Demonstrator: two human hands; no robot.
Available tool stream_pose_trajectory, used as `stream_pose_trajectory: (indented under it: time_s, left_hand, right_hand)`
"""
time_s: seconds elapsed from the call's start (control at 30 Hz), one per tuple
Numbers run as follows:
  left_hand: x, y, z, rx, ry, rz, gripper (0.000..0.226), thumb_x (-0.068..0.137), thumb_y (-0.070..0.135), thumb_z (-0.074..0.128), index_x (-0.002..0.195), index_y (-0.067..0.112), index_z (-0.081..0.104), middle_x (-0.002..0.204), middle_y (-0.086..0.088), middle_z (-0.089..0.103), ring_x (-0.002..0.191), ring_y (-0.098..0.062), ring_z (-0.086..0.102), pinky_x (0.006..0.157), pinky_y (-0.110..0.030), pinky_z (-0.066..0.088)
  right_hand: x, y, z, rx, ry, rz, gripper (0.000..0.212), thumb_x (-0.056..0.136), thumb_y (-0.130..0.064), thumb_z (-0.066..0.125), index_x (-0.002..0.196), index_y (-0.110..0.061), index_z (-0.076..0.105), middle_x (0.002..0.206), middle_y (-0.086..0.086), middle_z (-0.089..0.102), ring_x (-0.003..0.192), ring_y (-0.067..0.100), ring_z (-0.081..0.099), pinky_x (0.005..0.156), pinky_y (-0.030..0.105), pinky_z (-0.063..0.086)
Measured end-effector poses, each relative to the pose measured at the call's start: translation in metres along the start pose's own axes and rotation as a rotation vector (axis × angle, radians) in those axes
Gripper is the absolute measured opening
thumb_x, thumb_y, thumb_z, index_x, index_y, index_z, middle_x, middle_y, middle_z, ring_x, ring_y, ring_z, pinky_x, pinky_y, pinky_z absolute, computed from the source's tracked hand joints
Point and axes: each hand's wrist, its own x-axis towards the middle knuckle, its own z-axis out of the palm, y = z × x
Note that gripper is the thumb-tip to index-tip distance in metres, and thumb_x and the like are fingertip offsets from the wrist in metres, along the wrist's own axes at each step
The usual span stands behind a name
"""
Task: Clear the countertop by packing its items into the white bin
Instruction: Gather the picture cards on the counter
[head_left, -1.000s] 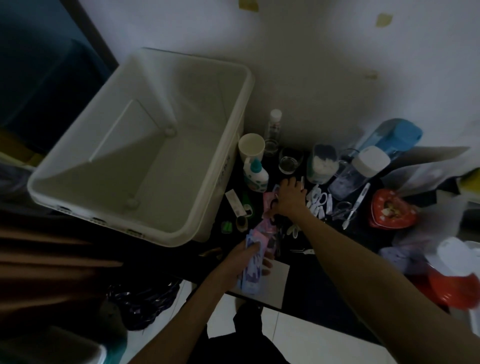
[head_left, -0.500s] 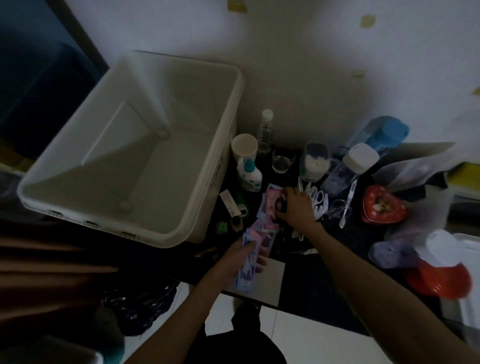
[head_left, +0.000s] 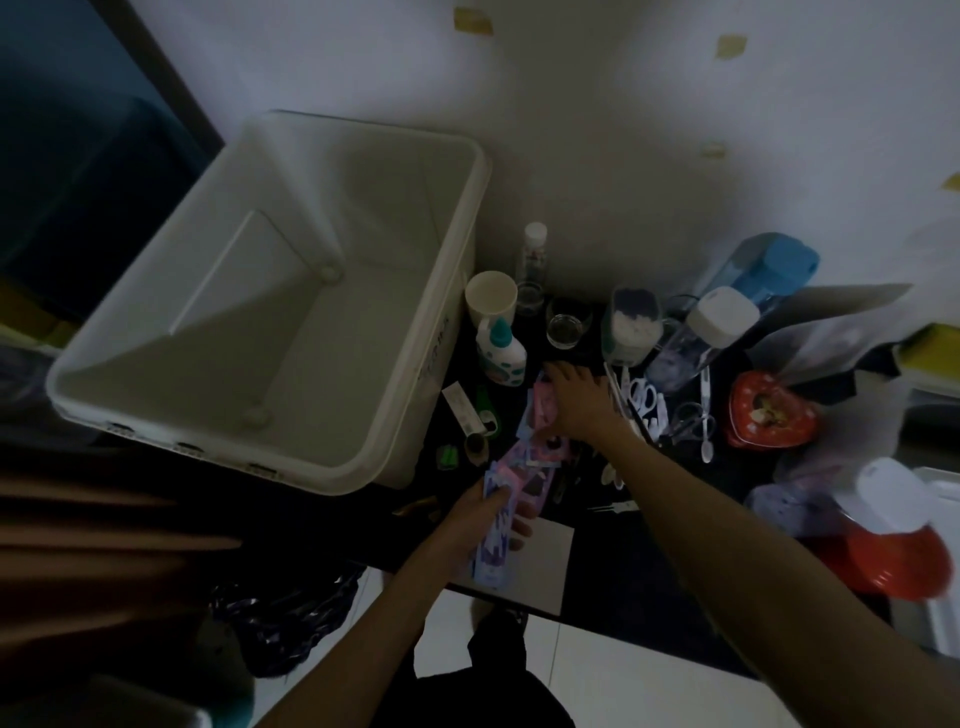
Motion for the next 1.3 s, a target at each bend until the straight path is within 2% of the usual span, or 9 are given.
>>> stream_pose_trajectory:
  time_s: [0.27,0.53,0.67,0.77,0.9,1.0,1.03,1.13,1.3]
  left_hand:
    - [-0.003,0.000,-0.007,-0.023,0.020,-0.016,0.027,0.104,0.019,0.041,0.130,0.017,0.045,0.089,-0.008,0.067,0.062,-0.014,0.071,0.059,-0.027,0.059]
    - [0.000,-0.002,-0.009,-0.020,0.085,-0.016,0.040,0.104,0.018,0.043,0.142,0.009,0.040,0.080,-0.003,0.072,0.060,-0.013,0.071,0.059,-0.027,0.058]
    - [-0.003,0.005,-0.007,0.004,0.040,0.010,0.041,0.105,0.017,0.038,0.144,0.011,0.031,0.129,-0.011,0.054,0.064,-0.008,0.071,0.060,-0.022,0.058]
    - [0.001,0.006,-0.004,0.018,0.094,0.018,0.046,0.104,0.021,0.041,0.148,0.012,0.032,0.136,-0.022,0.053,0.104,-0.030,0.068,0.086,-0.042,0.053]
    - [0.004,0.013,0.001,-0.082,0.128,-0.036,0.037,0.102,0.038,0.044,0.110,0.008,0.064,0.079,-0.005,0.070,0.065,-0.018,0.067,0.067,-0.036,0.053]
    - [-0.003,0.028,0.008,-0.081,-0.160,-0.274,0.056,0.090,0.052,0.059,0.046,0.020,0.070,0.046,0.008,0.063,0.048,0.001,0.060,0.064,-0.015,0.046]
    - [0.000,0.029,0.008,-0.117,-0.247,-0.282,0.054,0.074,0.067,0.069,0.042,0.023,0.069,0.047,0.009,0.064,0.048,0.003,0.060,0.060,-0.012,0.046]
    - [0.012,0.027,0.009,-0.279,-0.056,-0.175,0.060,0.092,0.065,0.042,0.098,0.014,0.072,0.090,-0.010,0.075,0.079,-0.020,0.071,0.072,-0.032,0.056]
    - [0.010,0.012,0.007,-0.259,0.011,-0.086,0.028,0.098,0.034,0.050,0.106,0.010,0.062,0.068,-0.004,0.070,0.055,-0.014,0.067,0.051,-0.024,0.053]
  right_hand:
    - [0.007,-0.008,0.003,-0.146,-0.009,-0.011,0.131,0.048,-0.059,0.089,0.150,-0.011,0.021,0.145,0.016,0.030,0.132,0.038,0.032,0.106,0.051,0.032]
    - [0.013,-0.004,0.006,0.018,-0.014,-0.015,0.106,0.053,-0.047,0.091,0.134,-0.005,0.038,0.132,0.016,0.043,0.120,0.036,0.047,0.096,0.044,0.045]
    - [0.015,0.006,-0.003,0.259,-0.043,-0.010,0.069,0.070,-0.032,0.085,0.124,-0.006,0.051,0.123,0.017,0.058,0.113,0.036,0.058,0.089,0.039,0.051]
    - [0.002,0.013,-0.033,0.387,-0.005,-0.019,0.052,0.086,-0.020,0.072,0.131,-0.003,0.053,0.129,0.017,0.058,0.118,0.034,0.056,0.092,0.035,0.044]
    - [-0.033,0.021,-0.074,0.644,0.040,-0.052,0.038,0.093,-0.018,0.063,0.129,-0.010,0.054,0.110,0.004,0.062,0.104,0.022,0.060,0.076,0.024,0.046]
    - [-0.060,0.021,-0.089,0.763,-0.150,-0.197,0.026,0.091,-0.023,0.068,0.114,-0.014,0.060,0.098,0.004,0.068,0.091,0.020,0.066,0.072,0.026,0.054]
    - [-0.067,0.016,-0.087,0.749,-0.227,-0.253,0.023,0.090,-0.025,0.069,0.111,-0.018,0.061,0.099,0.005,0.069,0.091,0.020,0.067,0.075,0.029,0.055]
    - [-0.074,-0.006,-0.071,0.603,-0.377,-0.376,0.028,0.088,-0.035,0.069,0.112,-0.022,0.061,0.102,0.001,0.067,0.092,0.018,0.067,0.079,0.031,0.055]
    - [-0.050,-0.010,-0.030,0.605,-0.119,-0.203,0.024,0.089,-0.026,0.069,0.111,-0.016,0.067,0.105,-0.003,0.067,0.096,0.014,0.065,0.078,0.024,0.047]
